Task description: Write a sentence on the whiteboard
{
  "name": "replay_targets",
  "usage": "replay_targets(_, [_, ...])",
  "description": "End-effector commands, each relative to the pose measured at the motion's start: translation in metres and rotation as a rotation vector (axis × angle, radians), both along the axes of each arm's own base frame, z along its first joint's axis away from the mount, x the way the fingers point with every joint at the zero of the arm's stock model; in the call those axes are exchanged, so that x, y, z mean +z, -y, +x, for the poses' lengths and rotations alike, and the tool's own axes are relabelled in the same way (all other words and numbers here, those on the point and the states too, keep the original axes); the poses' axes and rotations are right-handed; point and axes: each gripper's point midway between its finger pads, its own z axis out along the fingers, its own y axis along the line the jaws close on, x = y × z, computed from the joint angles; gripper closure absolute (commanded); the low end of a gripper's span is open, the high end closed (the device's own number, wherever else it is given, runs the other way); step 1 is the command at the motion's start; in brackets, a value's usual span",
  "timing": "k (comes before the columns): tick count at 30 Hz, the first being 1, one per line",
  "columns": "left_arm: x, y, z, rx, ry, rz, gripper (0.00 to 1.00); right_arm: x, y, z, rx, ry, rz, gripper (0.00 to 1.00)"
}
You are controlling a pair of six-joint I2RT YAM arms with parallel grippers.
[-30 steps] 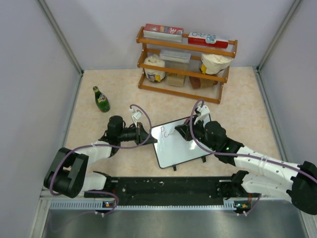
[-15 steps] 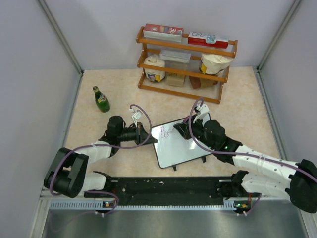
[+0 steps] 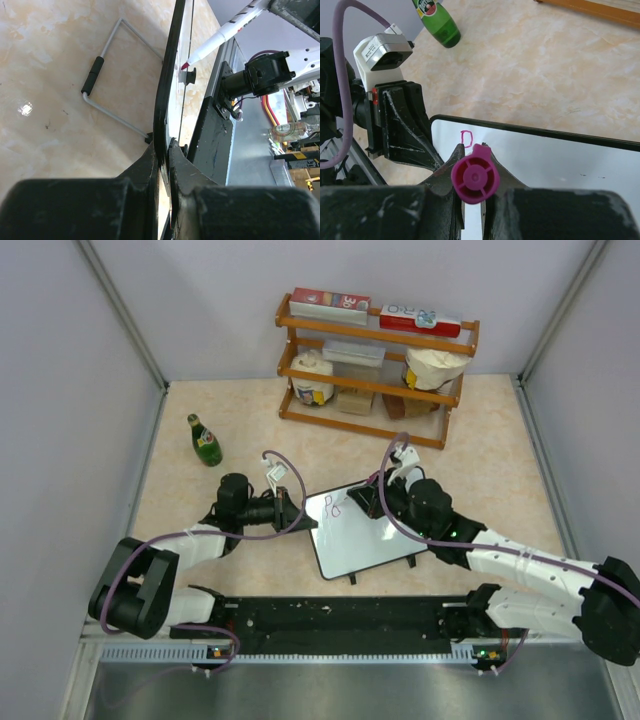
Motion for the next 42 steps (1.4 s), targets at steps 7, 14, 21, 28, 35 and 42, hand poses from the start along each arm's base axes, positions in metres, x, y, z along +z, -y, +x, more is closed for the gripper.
replay_targets(7, [-0.013,-0.002,0.009,0.024,0.054,0.053,1.00,0.044,0.013,0.000,-0.012,0.044,0.136,1.00])
replay_targets(14, [-0.012,-0.003,0.009,0.026,0.059,0.053,1.00,0.036,0.022,0.001,-0.036,0.047,0.091,1.00])
replay_targets(21, [-0.013,-0.002,0.009,0.026,0.056,0.054,1.00,0.024,0.029,0.001,-0.063,0.041,0.054,1.00])
replay_targets(28, [-0.012,-0.003,0.009,0.028,0.059,0.054,1.00,0.019,0.030,0.006,-0.092,0.033,0.055,1.00])
replay_targets(35, [-0.012,-0.003,0.009,0.027,0.060,0.054,1.00,0.016,0.029,0.011,-0.109,0.025,0.055,1.00])
replay_targets(42, [-0.012,-0.003,0.009,0.027,0.059,0.055,1.00,0.010,0.028,0.013,-0.112,0.012,0.040,1.00])
